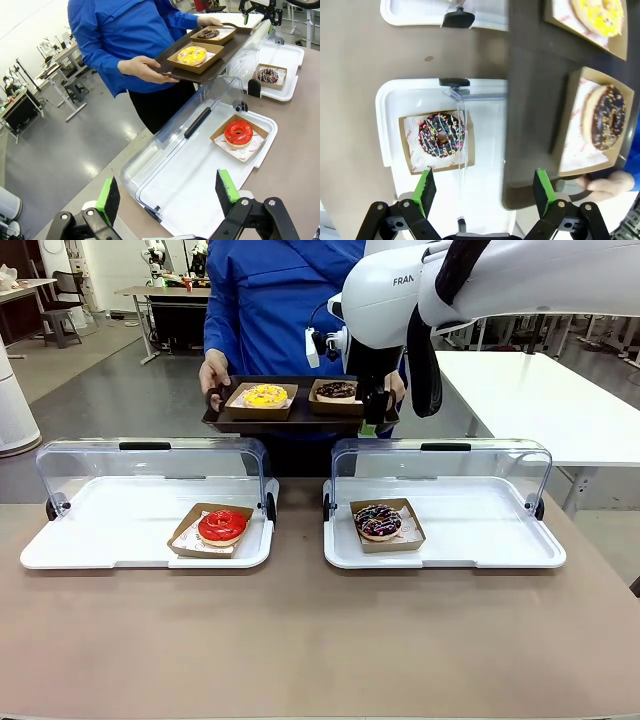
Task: Provide the desired donut to the person.
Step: Place the picked Paper togo box onto the Handle tray extended by the person.
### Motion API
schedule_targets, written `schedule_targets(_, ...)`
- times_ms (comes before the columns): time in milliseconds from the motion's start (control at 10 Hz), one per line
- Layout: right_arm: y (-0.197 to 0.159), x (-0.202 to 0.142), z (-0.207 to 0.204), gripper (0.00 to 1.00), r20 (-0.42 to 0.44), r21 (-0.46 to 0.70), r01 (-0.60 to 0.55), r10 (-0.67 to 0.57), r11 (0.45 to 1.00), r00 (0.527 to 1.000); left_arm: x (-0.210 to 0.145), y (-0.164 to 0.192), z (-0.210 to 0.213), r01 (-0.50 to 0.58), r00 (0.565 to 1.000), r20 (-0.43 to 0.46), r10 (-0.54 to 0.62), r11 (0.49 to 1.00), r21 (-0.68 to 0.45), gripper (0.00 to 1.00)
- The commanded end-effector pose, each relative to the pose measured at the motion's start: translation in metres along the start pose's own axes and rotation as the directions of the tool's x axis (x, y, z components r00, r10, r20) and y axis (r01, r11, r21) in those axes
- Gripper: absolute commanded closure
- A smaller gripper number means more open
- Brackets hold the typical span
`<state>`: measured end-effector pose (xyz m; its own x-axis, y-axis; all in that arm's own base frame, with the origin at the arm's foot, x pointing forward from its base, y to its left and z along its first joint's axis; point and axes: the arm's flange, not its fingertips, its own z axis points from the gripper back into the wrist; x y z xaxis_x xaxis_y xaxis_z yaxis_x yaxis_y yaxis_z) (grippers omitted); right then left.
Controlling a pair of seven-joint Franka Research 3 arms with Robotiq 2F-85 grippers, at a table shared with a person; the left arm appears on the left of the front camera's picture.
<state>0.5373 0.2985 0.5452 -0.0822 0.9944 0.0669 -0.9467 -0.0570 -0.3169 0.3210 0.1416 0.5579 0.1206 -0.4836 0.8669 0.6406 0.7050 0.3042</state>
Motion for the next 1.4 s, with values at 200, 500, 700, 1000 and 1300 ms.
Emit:
schedule_targets(200, 0.0005, -0.0004, -0.0034, 0.0, -0.004, -0.019, -0.01, 0.009, 1.0, 1.0, 0.0004, 0.0002, -0.0005, -0.007, 1.0, -0.007, 0.007, 1.0, 0.009, 0.0)
schedule_targets(500, 0.0005, -0.0004, -0.0034, 0.0, -0.004, -0.019, -0.01, 0.009, 1.0, 1.0, 0.0004, 0.0002, -0.0005, -0.007, 1.0, -0.007, 0.007, 1.0, 0.009, 0.0)
schedule_targets(700, 0.0005, -0.0004, -0.0034, 0.0, -0.004, -0.019, -0.01, 0.009, 1.0, 1.0, 0.0004, 0.0002, -0.0005, -0.007, 1.0, -0.007, 0.007, 1.0, 0.009, 0.0)
schedule_targets(1000, 0.0005, -0.0004, -0.0034, 0.0, -0.004, -0.019, -0.01, 0.009, 1.0, 1.0, 0.0004, 0.0002, -0.0005, -0.007, 1.0, -0.007, 0.007, 1.0, 0.009, 0.0)
schedule_targets(1300, 0.0005, -0.0004, -0.0034, 0.0, -0.004, -0.019, -0.01, 0.009, 1.0, 1.0, 0.0004, 0.0002, -0.0005, -0.007, 1.0, -0.007, 0.007, 1.0, 0.009, 0.0)
